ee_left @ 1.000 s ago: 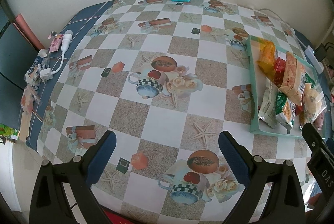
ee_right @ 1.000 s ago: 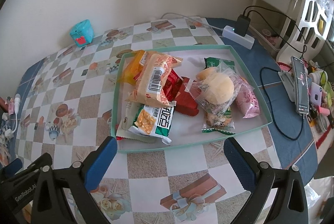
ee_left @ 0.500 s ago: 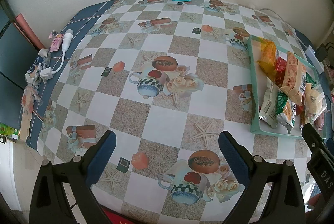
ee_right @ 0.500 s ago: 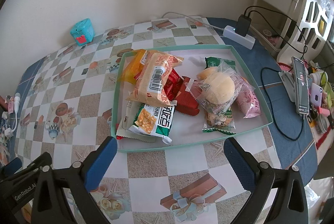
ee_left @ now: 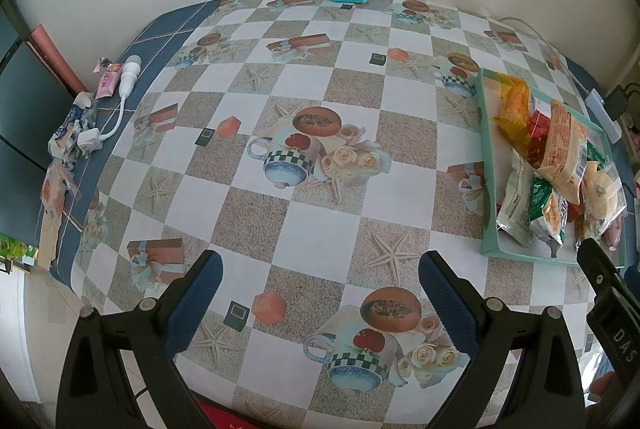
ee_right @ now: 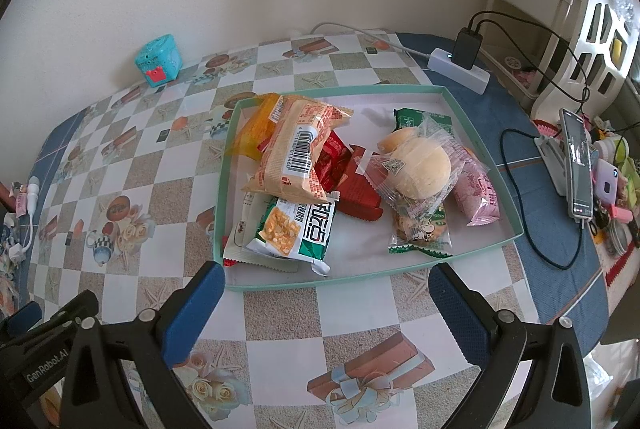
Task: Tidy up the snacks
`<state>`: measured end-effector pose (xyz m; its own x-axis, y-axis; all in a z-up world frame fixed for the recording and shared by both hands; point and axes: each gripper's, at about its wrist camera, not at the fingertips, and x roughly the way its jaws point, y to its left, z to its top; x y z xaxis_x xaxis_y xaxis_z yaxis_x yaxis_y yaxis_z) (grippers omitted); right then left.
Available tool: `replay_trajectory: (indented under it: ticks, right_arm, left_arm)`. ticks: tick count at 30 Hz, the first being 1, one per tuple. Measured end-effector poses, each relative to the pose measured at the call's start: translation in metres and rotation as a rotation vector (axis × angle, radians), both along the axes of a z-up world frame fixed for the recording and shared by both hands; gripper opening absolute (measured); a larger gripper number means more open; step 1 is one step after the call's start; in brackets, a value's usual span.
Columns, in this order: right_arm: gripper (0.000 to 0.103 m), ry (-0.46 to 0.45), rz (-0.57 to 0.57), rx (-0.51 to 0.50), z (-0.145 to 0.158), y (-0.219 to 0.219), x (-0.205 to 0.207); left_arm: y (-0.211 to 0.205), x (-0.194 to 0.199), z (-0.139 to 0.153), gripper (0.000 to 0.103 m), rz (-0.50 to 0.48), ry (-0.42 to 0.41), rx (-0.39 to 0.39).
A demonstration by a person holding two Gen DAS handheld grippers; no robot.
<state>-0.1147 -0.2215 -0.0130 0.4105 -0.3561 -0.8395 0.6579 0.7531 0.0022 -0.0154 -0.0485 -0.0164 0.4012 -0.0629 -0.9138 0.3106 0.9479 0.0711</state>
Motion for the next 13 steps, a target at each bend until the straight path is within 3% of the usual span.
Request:
replay_trajectory:
  ticks: [13]
  right_arm:
    - [0.103,0.000,-0.001,0.000,-0.0003,-0.0002,0.0003]
  left_arm:
    - [0.0012,-0.0029,0.0047,0.098,-0.005,-0.027,-0.009]
